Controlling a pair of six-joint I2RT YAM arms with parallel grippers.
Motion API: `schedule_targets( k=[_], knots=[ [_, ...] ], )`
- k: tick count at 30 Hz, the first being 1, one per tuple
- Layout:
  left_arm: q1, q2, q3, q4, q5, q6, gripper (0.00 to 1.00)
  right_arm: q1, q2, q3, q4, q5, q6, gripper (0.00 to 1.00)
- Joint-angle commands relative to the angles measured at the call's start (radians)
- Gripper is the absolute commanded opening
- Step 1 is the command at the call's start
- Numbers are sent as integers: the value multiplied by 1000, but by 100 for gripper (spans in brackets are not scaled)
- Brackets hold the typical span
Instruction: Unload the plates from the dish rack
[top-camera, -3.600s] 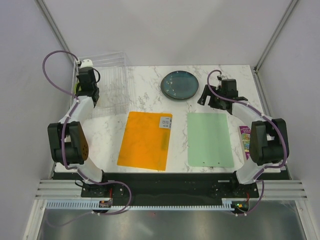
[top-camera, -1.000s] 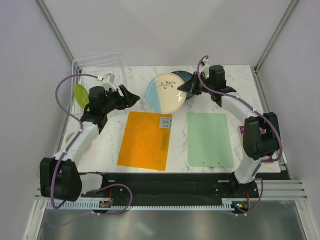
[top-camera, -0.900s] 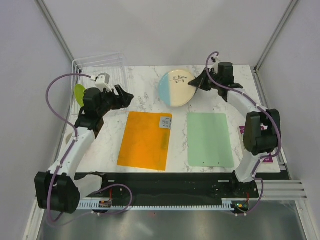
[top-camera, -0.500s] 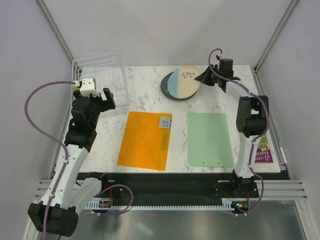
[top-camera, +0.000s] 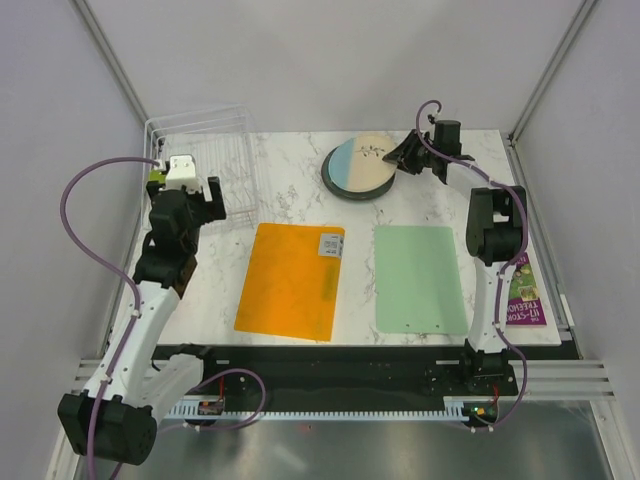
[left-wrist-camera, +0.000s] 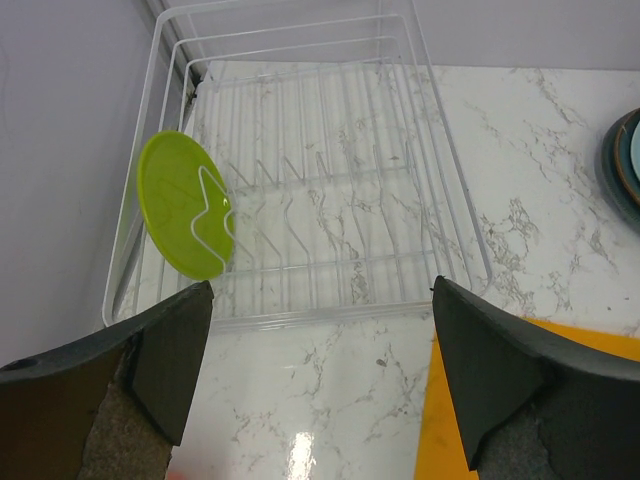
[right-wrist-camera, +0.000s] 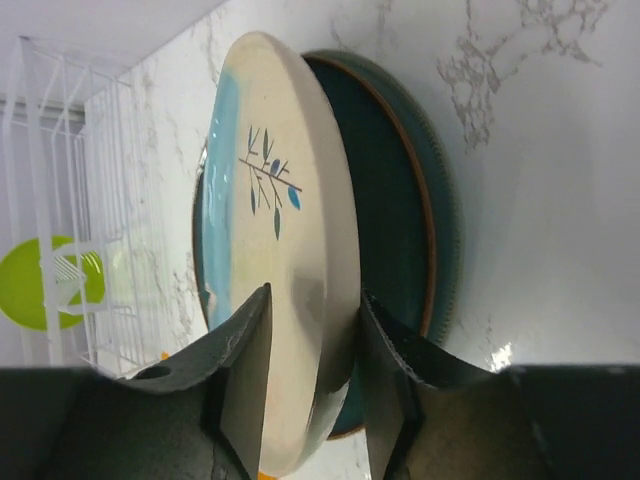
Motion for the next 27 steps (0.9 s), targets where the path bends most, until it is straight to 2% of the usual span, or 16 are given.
schedule_targets(
  k=[1,3,7,10,15,19,27],
  knots=[
    [6,17,36,11,-29,37,96,14,-15,-13,-41,-41,-34,58],
    [7,21,39,7,-28,34,96,15,-8,-1,-93,-44,-56,61],
    [7,29,42,-1,-34,32,98,23,-18,10,-178,2,-143,76],
    [7,43,53,-10,-37,31,99,24,-22,33,-250,40,-186,80],
    [12,104,99,-32,-81,29,100,78,-2,145,-495,322,-364,84],
    [25,173,163,-39,-103,32,100,102,-14,145,-529,447,-402,94],
    [64,255,249,-55,-106,47,100,110,-56,117,-552,629,-427,98]
  ],
)
